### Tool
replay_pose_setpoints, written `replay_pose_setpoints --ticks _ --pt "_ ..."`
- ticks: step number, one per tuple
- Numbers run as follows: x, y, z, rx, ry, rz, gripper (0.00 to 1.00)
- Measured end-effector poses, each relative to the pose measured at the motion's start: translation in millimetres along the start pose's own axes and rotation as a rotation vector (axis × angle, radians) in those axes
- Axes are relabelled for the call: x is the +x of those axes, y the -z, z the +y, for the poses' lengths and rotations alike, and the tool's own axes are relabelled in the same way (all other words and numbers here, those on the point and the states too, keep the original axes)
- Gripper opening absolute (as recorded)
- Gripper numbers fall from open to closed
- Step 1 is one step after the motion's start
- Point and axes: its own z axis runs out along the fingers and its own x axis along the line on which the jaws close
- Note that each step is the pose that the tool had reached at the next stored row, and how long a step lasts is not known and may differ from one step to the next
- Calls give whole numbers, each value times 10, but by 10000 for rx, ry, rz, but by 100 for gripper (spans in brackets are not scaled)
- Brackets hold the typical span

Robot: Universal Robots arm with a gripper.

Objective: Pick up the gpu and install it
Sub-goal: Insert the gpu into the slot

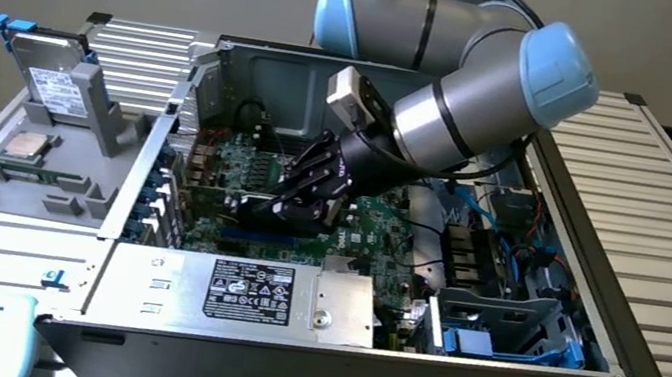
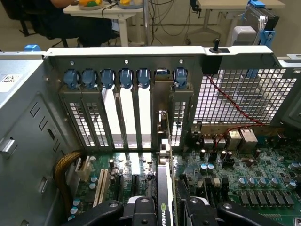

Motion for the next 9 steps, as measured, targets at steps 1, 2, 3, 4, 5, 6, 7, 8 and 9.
replay_pose_setpoints --ticks 1,2,3,4,5,6,7,8,9 --pt "-1 -8 3 1 1 -3 27" --pt "-2 -18 8 2 3 -2 27" --pt "-1 -26 14 1 1 1 27" --pt "-1 -30 18 1 0 3 27" --pt "-1 -33 20 0 -1 4 27" --pt "-1 -36 21 0 -1 3 27" --pt "-1 -38 21 1 0 1 27" --pt "-1 -39 21 1 0 0 27" --pt "-1 -39 21 1 0 0 27"
